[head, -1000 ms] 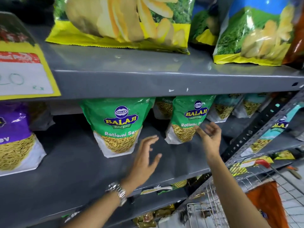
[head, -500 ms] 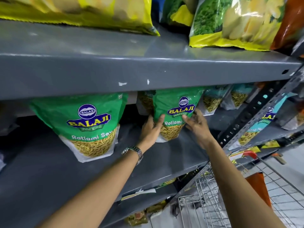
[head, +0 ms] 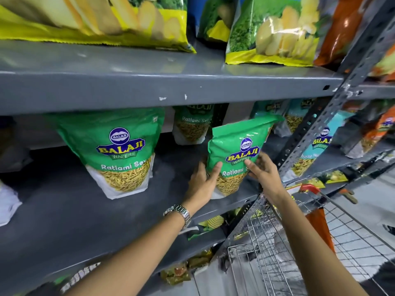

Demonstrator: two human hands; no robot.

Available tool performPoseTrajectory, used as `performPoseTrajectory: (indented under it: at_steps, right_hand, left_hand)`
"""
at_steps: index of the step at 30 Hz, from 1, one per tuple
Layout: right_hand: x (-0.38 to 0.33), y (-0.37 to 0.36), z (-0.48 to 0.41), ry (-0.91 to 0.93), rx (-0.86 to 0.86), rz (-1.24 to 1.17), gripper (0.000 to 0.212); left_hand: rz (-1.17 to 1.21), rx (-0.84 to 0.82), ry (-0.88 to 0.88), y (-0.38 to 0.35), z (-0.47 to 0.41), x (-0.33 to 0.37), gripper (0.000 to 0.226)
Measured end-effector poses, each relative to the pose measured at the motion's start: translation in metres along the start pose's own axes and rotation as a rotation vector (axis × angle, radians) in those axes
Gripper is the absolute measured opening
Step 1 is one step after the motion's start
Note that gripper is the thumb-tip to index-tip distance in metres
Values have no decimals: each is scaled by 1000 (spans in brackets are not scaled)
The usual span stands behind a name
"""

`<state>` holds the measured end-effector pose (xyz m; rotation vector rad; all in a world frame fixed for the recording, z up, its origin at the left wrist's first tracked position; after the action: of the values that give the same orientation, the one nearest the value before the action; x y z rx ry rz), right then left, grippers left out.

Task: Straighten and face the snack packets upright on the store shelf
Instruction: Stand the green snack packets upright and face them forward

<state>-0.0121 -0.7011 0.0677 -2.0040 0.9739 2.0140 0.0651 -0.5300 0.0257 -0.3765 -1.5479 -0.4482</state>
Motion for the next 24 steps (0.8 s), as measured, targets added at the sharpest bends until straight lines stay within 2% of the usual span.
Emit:
performPoseTrajectory:
  at_steps: [5, 14, 15, 17, 19, 20, 22, 24]
  right_hand:
    - [3, 7, 15, 11, 8, -57, 32]
    - [0, 3, 20, -9, 4, -60, 37]
    - [0, 4, 23, -21, 39, -64, 41]
    - [-5, 12, 35, -27, 247, -50, 51]
    - [-12, 11, 65, 2, 529, -57, 49]
    - [-19, -3, 82, 42, 592, -54, 42]
    - [-38, -55, 105, 147, 504, 36, 29]
    - [-49, -121, 108, 212, 259, 137, 25]
  left_hand:
    - [13, -20, -19, -6, 13, 2, 52]
    - [6, -40, 3, -7, 16, 4, 64]
    - [6, -31, -9, -5, 18, 6, 69]
    - [10, 42, -102, 9, 27, 16, 80]
    - [21, 137, -286, 35, 41, 32, 73]
    - [31, 182, -378, 51, 50, 38, 66]
    - [64, 283, -502, 88, 69, 40, 57]
    - [97, 412, -547, 131, 88, 25, 57]
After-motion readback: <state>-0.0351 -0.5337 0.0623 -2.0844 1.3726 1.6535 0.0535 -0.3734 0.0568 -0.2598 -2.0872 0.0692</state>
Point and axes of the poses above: each hand's wrist, its own z-axis away from the middle knuckle, its own y-axis out of the back of the hand, x = y × z, the point moved 9 cm from there along -z, towards the middle knuckle, and after that the axes turned 10 degrees about z, right-handed, at the moved point
